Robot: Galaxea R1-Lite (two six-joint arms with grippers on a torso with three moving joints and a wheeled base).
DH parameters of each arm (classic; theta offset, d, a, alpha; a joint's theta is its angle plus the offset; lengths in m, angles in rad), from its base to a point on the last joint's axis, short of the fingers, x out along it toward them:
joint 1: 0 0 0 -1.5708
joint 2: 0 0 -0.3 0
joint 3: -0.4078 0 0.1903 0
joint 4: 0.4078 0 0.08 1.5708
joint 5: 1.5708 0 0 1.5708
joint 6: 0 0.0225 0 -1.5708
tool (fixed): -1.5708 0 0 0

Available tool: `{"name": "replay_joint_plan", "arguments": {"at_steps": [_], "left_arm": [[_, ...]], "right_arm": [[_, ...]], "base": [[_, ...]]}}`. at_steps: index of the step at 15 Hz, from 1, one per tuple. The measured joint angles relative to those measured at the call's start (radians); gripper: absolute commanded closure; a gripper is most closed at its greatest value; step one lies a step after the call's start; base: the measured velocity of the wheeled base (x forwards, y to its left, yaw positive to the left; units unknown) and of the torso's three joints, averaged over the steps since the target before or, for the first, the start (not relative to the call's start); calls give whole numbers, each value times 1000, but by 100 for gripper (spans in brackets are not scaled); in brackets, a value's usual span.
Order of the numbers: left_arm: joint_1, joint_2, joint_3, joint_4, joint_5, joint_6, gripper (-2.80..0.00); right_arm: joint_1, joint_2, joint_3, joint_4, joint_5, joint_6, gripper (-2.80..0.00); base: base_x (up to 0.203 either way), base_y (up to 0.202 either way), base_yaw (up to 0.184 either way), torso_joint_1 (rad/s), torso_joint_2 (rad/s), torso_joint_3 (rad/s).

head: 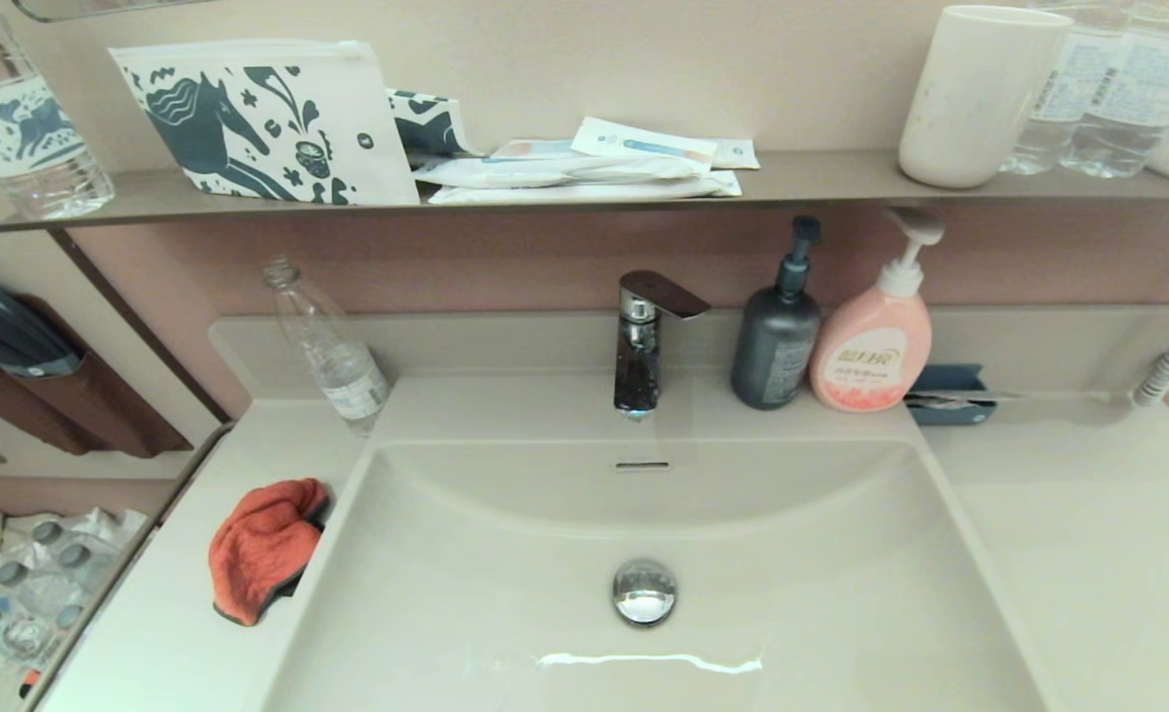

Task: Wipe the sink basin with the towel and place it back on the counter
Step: Pick up the cloth

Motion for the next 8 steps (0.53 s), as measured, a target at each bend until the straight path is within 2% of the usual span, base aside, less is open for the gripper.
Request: {"name": "replay_joint_plan", "arguments": {"at_steps": [8], "left_arm": [[0,0,0,0,0,0,0]], "right_arm": [[0,0,24,-2,5,-5,0]], "base": [[0,0,0,0,0,0]]}}
